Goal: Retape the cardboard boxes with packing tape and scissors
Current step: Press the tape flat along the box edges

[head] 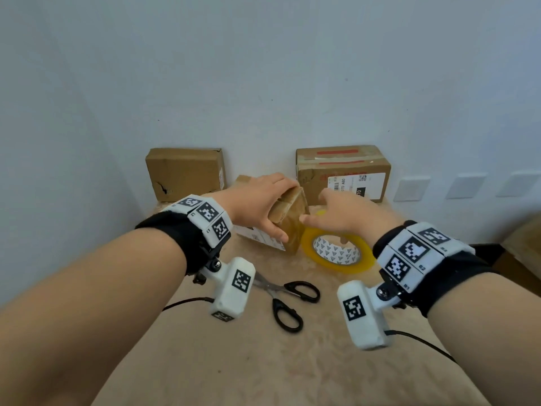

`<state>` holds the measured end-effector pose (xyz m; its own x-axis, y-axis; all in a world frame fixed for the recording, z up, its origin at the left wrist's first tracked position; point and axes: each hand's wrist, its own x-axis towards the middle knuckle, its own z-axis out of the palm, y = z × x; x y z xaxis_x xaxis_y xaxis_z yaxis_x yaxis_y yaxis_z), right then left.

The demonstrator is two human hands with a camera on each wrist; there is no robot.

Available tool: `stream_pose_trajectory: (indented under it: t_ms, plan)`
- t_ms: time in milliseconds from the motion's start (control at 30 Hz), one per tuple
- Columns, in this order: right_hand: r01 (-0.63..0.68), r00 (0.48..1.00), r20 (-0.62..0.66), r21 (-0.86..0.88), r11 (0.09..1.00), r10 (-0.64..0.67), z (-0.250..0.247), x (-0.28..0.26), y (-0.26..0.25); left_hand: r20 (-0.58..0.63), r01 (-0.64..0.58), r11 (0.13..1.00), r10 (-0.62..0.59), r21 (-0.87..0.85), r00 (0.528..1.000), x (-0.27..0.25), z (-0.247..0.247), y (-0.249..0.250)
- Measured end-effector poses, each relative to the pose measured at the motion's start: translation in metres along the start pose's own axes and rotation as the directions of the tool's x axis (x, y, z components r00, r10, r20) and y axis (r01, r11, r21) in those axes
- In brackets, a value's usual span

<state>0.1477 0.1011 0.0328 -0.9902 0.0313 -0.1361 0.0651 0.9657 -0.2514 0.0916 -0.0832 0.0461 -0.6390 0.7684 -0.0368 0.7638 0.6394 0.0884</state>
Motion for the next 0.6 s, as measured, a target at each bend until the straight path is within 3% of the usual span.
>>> stream_pose_trajectory:
  t_ms: [100,267,400,600]
  plan:
    - [0.088,0.996,-0.002,0.219,0.972,-0.090,-0.002,0.002,0.006,-0.019,-0.101,0.991,0.103,0.084,0.995,0.010,-0.008,0.003]
    - [0.006,0.997,0.069,0.436,0.900,-0.039,-0.002,0.004,0.007,0.014,-0.159,0.986,0.159,0.043,0.987,0.019,-0.010,-0.004]
    - [-0.113,0.992,0.093,0.385,0.916,0.083,0.013,0.012,-0.003,0.126,-0.007,1.000,0.003,0.027,0.992,0.013,0.009,-0.015]
    - [-0.152,0.979,0.162,0.182,0.971,0.123,0.012,0.011,-0.027,0.030,0.295,0.954,-0.294,-0.049,0.955,0.011,0.049,0.000]
